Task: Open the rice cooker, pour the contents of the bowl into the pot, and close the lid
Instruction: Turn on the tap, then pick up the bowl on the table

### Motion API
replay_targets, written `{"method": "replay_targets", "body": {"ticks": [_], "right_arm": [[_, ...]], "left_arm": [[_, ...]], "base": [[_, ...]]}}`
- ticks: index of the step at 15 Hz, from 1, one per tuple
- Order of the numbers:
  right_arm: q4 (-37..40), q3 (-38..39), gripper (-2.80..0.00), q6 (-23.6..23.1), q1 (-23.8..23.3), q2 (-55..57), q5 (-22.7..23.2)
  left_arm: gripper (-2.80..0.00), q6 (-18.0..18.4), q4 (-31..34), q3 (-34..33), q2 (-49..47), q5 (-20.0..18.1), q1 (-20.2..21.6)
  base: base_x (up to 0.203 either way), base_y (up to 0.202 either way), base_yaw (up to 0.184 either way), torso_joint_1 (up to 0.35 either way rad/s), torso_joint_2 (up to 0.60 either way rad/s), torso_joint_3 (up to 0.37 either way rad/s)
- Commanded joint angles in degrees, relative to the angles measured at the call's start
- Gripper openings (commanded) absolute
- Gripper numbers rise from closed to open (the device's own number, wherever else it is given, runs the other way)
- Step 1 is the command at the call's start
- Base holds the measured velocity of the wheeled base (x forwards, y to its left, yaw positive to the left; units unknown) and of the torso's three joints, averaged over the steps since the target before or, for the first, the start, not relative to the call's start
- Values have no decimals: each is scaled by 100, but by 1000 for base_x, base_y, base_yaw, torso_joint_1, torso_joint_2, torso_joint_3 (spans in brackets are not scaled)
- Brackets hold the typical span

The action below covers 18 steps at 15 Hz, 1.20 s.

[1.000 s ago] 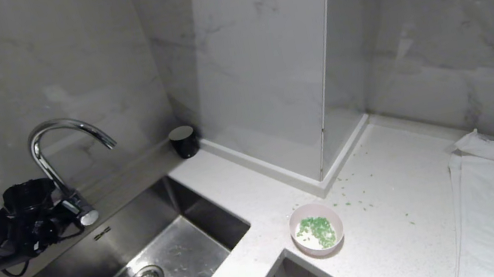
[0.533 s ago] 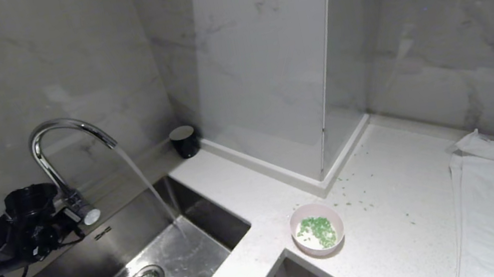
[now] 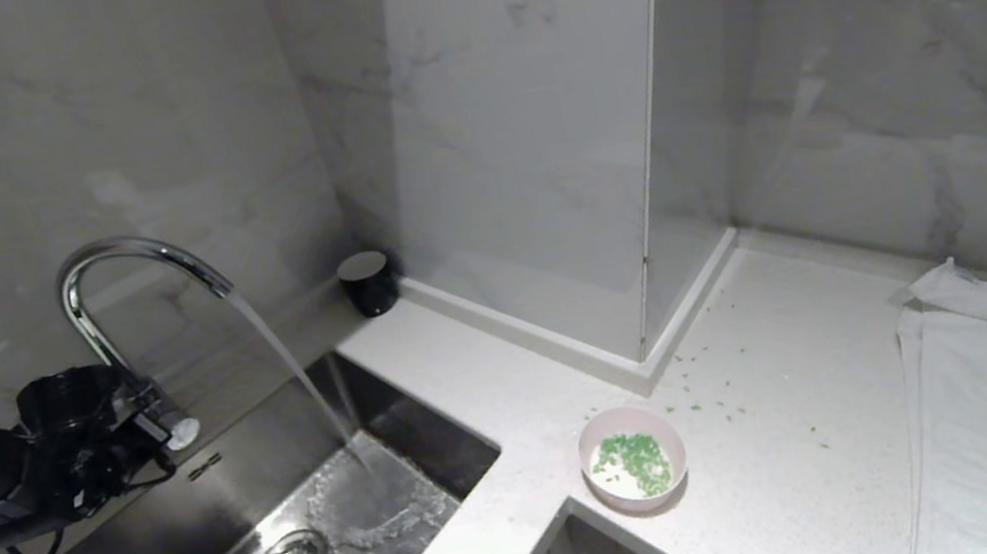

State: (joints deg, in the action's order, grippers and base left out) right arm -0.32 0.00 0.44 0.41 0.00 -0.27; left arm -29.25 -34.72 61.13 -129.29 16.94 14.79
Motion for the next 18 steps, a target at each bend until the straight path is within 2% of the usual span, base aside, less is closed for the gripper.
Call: {"method": "replay_targets", "body": {"ticks": [1,6,11,18], "right_arm": [[-3,9,-280,0,2,0,0],[-3,9,-280,0,2,0,0],[-3,9,-280,0,2,0,0],[-3,9,-280,0,2,0,0]], "left_arm": [[-280,-17,-26,-171,117,-3,-46],[-280,46,-14,-874,635,-152,-512],[-280,102,24,-1425,1217,-276,-1347],[-280,351,136,-2040,2020,-539,-3110]], "base": [[0,0,0,0,0,0],[0,0,0,0,0,0],[0,0,0,0,0,0],[0,0,0,0,0,0]]}}
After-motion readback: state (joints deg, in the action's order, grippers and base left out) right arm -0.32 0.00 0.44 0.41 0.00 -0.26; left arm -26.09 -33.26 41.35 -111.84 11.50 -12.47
